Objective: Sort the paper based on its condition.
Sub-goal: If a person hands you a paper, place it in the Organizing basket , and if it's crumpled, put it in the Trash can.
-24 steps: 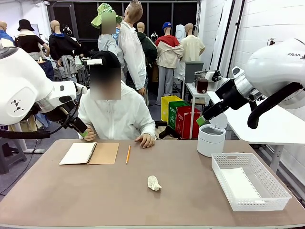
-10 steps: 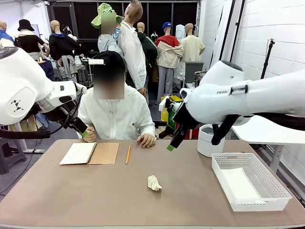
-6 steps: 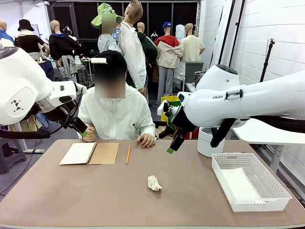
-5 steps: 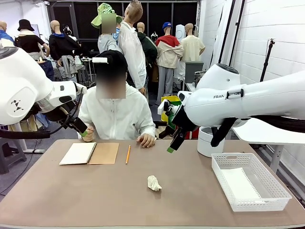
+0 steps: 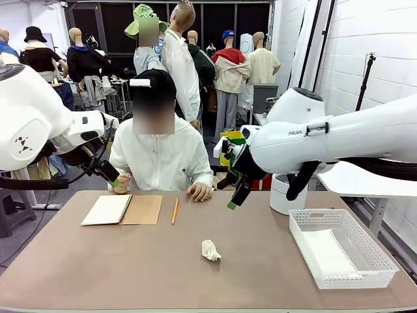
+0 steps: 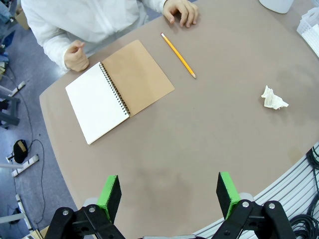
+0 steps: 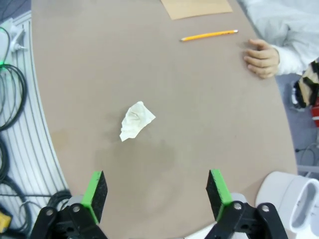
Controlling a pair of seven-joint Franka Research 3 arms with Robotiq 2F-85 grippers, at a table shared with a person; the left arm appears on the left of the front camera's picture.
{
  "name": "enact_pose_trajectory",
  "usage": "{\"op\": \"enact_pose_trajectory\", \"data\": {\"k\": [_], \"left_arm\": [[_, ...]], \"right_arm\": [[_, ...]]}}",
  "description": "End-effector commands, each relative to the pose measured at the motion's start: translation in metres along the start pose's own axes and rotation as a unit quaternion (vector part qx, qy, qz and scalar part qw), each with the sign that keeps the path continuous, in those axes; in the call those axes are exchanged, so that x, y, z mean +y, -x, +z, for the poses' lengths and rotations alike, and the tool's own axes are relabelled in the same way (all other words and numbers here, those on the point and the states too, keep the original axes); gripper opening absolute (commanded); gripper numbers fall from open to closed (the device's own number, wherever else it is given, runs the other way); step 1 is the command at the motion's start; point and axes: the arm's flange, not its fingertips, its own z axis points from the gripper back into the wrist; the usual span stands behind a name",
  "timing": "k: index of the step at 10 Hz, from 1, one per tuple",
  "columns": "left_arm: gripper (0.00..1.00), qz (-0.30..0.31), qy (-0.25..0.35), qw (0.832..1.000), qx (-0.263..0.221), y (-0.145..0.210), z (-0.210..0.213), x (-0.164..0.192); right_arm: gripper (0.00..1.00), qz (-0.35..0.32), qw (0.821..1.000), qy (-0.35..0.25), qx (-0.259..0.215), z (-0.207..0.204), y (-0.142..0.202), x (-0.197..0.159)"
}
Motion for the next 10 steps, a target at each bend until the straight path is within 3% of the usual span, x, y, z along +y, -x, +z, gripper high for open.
{"op": "enact_pose_trajectory", "data": {"k": [1, 5, 10], "left_arm": [[1.0, 0.002, 0.003, 1.0, -0.003, 0.0, 0.0, 0.001], [1.0, 0.002, 0.003, 1.0, -0.003, 0.0, 0.0, 0.001], [1.0, 0.002, 0.003, 1.0, -0.003, 0.0, 0.0, 0.001]], "right_arm": [[1.0, 0.049, 0.998, 0.004, 0.027, -0.032, -0.026, -0.011], [1.0, 0.103, 0.992, -0.018, 0.069, -0.093, -0.05, -0.013], [1.0, 0.122, 0.984, -0.048, 0.12, -0.156, -0.047, 0.006]]}}
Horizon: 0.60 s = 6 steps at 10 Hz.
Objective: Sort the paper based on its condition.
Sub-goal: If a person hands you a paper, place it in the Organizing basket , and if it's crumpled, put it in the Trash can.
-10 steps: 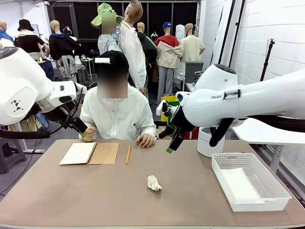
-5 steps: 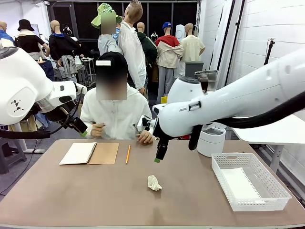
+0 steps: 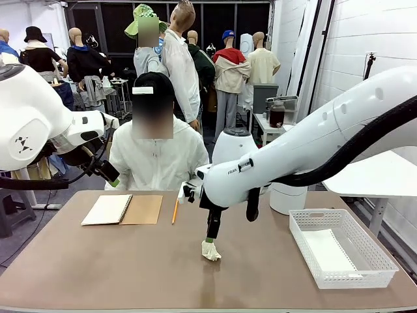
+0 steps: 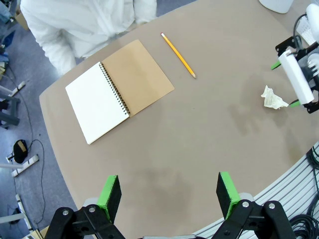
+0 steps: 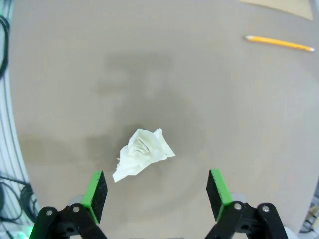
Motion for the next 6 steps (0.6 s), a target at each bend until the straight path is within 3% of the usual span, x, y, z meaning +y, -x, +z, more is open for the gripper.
{"op": "enact_pose_trajectory", "data": {"k": [1, 2, 3, 6], "left_arm": [[1.0, 0.002, 0.003, 1.0, -0.003, 0.0, 0.0, 0.001], [1.0, 0.002, 0.003, 1.0, -0.003, 0.0, 0.0, 0.001], [1.0, 0.002, 0.003, 1.0, -0.003, 0.0, 0.0, 0.001], [1.0, 0.002, 0.003, 1.0, -0.003, 0.0, 0.0, 0.001]], "right_arm": [[1.0, 0.002, 0.999, 0.024, 0.03, 0.001, -0.007, -0.005], [1.0, -0.003, 0.998, 0.04, 0.039, 0.01, -0.006, -0.006], [1.0, 0.006, 1.0, 0.004, 0.011, -0.004, 0.0, 0.0], [1.0, 0.006, 1.0, 0.004, 0.011, -0.004, 0.0, 0.0]]}}
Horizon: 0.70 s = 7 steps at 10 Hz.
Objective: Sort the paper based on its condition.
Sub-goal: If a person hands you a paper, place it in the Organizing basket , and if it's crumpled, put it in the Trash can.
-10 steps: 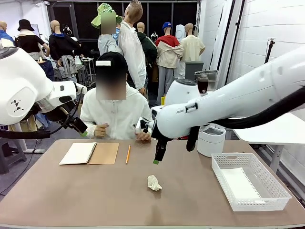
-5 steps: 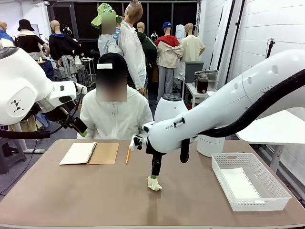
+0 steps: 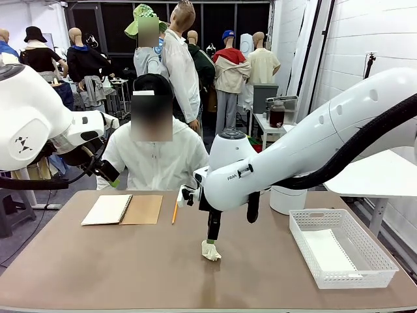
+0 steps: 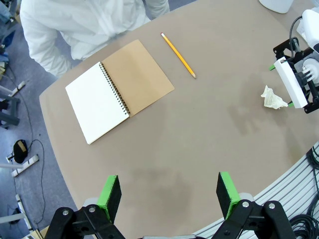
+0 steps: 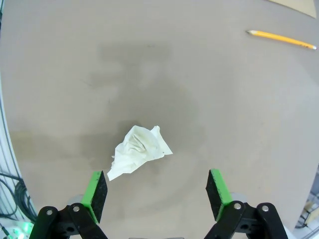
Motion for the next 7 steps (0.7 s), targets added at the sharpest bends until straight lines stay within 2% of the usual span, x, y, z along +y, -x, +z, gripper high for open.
{"op": "enact_pose_trajectory", "data": {"k": [1, 7], "left_arm": [[1.0, 0.002, 0.003, 1.0, -0.003, 0.0, 0.0, 0.001], [1.0, 0.002, 0.003, 1.0, -0.003, 0.0, 0.0, 0.001]], "right_arm": [[1.0, -0.001, 1.0, 0.001, 0.0, 0.001, 0.001, -0.001], [1.0, 0.004, 1.0, -0.025, 0.008, -0.039, -0.01, -0.009]]}}
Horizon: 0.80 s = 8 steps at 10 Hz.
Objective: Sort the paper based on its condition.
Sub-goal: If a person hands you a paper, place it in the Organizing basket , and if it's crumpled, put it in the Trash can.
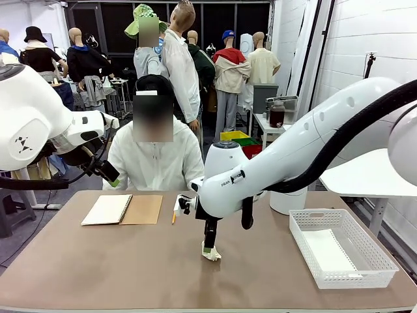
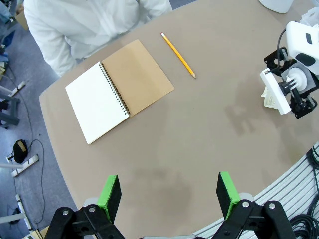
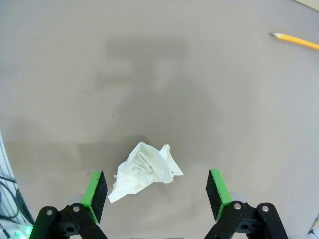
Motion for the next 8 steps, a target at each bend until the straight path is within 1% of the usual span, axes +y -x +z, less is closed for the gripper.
{"op": "enact_pose_trajectory", "data": {"k": [1, 8], "left_arm": [[1.0, 0.002, 0.003, 1.0, -0.003, 0.0, 0.0, 0.001], [1.0, 0.002, 0.003, 1.0, -0.003, 0.0, 0.0, 0.001]], "right_arm": [[1.0, 0.005, 1.0, 0.007, 0.005, -0.006, -0.004, -0.006], [1.0, -0.001, 1.0, -0.01, 0.023, -0.032, -0.008, -0.013]]}}
